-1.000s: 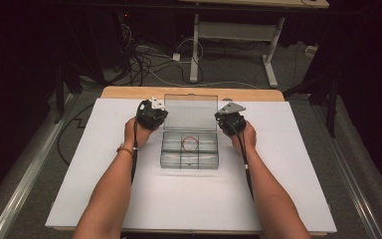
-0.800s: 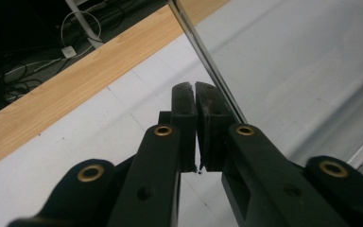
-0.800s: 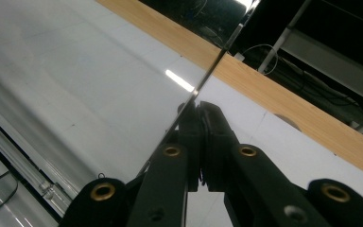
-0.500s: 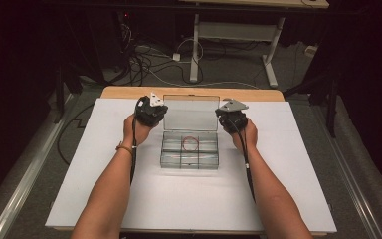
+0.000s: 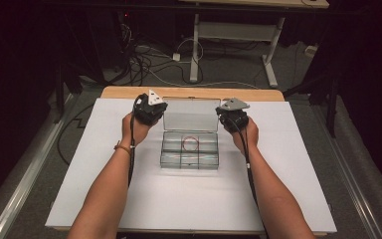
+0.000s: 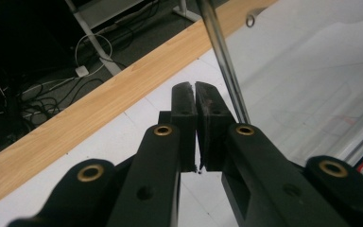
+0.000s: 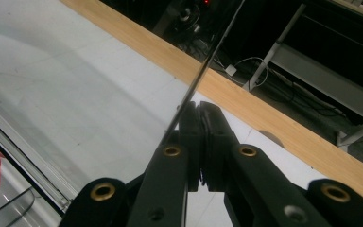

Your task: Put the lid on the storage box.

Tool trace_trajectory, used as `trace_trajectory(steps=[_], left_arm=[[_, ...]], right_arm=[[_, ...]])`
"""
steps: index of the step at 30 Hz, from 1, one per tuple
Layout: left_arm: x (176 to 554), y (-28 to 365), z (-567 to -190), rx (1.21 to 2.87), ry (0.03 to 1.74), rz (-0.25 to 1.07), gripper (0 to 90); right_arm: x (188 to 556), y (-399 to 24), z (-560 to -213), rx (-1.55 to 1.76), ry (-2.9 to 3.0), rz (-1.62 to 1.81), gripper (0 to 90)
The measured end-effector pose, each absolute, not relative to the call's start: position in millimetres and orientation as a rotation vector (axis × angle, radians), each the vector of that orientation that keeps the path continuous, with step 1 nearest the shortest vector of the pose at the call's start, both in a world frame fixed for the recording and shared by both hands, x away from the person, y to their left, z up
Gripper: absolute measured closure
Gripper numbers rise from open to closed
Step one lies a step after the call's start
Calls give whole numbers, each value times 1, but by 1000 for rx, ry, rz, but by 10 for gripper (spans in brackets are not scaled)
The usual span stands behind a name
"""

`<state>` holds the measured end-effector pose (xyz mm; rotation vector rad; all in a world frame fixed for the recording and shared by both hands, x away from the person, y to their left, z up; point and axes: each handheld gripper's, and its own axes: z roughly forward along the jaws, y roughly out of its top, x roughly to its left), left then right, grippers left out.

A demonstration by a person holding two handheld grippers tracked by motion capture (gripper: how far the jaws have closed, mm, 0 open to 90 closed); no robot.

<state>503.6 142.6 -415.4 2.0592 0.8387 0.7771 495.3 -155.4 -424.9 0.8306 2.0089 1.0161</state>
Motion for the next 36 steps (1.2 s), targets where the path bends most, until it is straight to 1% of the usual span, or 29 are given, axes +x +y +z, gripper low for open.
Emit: trace_trajectory(steps=[23,36], left_arm=[[488,140,-401,2058,817,817,848],[470,139,-406,2019,827,861,848]], right_arm=[[479,-158,-410,851,1989,1040,892],[463,-152,-408,935,1916,1045,893]])
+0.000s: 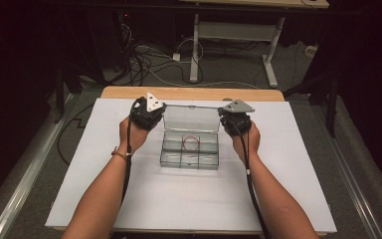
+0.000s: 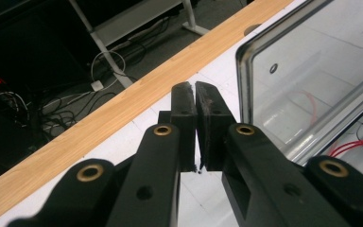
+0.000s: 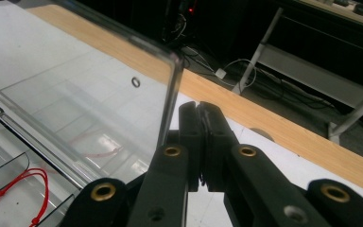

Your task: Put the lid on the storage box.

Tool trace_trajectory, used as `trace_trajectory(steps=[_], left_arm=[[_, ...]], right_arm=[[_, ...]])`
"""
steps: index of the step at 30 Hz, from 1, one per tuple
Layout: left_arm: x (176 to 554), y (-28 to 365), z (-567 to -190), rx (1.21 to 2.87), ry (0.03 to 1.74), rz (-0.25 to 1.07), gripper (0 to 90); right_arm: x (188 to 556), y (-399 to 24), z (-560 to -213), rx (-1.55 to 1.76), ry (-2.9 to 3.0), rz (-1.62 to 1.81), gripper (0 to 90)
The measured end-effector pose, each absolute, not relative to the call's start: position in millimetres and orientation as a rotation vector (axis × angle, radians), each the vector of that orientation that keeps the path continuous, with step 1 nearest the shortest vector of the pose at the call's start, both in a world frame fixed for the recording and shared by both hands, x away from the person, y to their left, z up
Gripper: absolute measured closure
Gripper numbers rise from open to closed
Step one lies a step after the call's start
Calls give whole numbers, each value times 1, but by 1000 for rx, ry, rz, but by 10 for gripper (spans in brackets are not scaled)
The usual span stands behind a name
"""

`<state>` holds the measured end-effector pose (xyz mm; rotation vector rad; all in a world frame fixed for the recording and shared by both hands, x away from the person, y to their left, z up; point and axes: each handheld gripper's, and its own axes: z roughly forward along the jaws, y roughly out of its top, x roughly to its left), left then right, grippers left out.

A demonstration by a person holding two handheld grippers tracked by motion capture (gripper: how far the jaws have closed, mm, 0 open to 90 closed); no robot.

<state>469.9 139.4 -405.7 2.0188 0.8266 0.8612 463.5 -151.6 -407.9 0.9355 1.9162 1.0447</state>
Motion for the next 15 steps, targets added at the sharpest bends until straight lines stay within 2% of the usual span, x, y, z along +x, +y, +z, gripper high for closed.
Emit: trace_trajectory(steps=[15], left_arm=[[451,138,-409,2007,855,891,851]], right_arm=[[447,-150,-411,944,1883,1072,900]])
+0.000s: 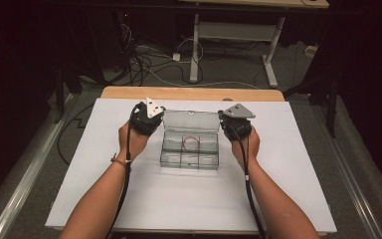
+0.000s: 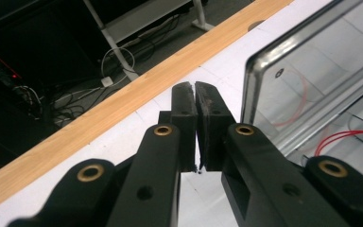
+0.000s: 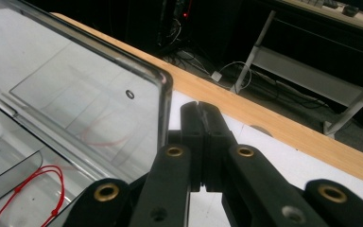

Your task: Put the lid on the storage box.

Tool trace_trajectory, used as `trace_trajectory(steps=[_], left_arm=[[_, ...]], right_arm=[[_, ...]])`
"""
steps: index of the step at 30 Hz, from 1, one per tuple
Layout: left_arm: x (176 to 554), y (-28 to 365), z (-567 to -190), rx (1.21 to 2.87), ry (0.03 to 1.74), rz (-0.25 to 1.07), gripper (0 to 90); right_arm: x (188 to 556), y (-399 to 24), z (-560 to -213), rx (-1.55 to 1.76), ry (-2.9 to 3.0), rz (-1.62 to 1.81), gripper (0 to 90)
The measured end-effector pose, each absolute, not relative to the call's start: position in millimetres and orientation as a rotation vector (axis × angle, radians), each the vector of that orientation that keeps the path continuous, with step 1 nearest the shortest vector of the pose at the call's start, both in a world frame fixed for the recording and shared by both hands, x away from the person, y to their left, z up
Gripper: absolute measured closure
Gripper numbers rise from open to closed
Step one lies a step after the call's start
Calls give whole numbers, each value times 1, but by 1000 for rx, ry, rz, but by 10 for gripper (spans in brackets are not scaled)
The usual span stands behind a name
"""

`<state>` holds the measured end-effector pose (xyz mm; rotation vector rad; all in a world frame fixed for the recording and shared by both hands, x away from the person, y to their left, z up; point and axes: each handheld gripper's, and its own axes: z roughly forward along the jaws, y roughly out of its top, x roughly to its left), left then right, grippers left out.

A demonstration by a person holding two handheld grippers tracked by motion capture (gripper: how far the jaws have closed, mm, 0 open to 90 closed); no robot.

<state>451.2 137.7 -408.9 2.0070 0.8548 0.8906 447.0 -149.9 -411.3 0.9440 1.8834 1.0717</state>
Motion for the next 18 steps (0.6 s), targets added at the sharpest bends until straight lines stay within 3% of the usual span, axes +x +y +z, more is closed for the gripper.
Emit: trace_trajectory(steps=[18], left_arm=[[430,139,-420,2010,838,887,851]], right_arm=[[430,-151,-421,940,1909,1102,900]])
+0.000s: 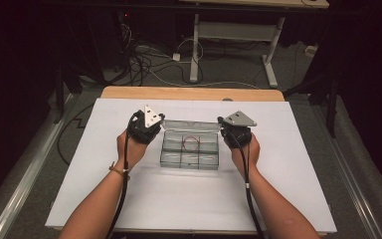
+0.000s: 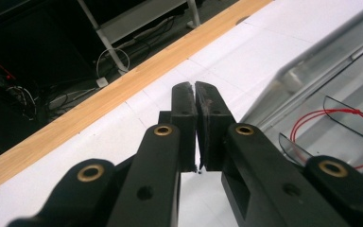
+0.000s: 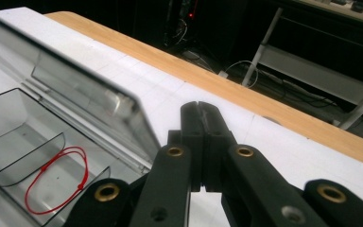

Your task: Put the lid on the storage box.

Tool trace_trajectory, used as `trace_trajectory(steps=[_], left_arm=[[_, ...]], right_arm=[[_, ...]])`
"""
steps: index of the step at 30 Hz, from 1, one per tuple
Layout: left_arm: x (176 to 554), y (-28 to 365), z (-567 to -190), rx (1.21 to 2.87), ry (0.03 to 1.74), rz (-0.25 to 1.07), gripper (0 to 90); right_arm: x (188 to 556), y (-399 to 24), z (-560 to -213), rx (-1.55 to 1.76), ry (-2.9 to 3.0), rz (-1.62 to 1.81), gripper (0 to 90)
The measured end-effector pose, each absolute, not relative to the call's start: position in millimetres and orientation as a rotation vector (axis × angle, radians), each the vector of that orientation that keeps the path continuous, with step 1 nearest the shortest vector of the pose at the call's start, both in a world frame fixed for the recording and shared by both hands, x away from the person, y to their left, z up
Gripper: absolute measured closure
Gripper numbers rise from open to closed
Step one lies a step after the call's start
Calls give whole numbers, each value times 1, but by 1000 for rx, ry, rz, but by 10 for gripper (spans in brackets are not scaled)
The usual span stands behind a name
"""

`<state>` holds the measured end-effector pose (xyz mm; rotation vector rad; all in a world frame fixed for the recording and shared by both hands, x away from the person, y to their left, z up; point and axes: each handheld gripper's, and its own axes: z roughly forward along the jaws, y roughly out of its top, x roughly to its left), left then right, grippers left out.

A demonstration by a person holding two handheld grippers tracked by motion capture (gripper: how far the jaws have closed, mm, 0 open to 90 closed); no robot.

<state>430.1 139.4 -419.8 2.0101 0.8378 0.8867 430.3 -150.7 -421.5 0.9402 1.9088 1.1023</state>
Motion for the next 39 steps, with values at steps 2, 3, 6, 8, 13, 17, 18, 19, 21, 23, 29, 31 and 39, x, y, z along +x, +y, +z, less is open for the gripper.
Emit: trace_trajectory(steps=[2,3,6,8,13,17,18,19,21,23,29,31,39], left_arm=[[428,139,-421,2009,837,887,850],[428,139,-422,2006,837,880,851],[425,139,-424,2000,838,877,852],[424,140,-426,1993,840,868,853],[421,140,-428,1991,841,870,850],[419,140,-430,1990,836,883,850],[418,139,-431,1993,829,891,850],[417,139,-432,1997,824,899,850],[416,139,-432,1998,822,905,850],[415,139,-433,1999,820,913,850],[414,139,-435,1998,816,909,850],[413,140,-436,1997,812,909,850],[412,140,-437,2001,800,909,849]], right_arm=[[428,-149,-423,925,1906,1078,900],[427,-149,-424,923,1906,1073,900],[425,-150,-426,926,1908,1081,900],[423,-150,-427,924,1904,1078,900],[421,-149,-429,913,1903,1069,900],[418,-150,-431,911,1905,1072,900],[418,-150,-431,910,1904,1073,900],[417,-150,-432,909,1904,1074,900],[417,-151,-433,909,1906,1075,900],[416,-150,-433,907,1908,1072,900],[413,-150,-435,895,1901,1059,900],[413,-150,-435,889,1900,1057,900],[410,-150,-437,875,1904,1046,900]])
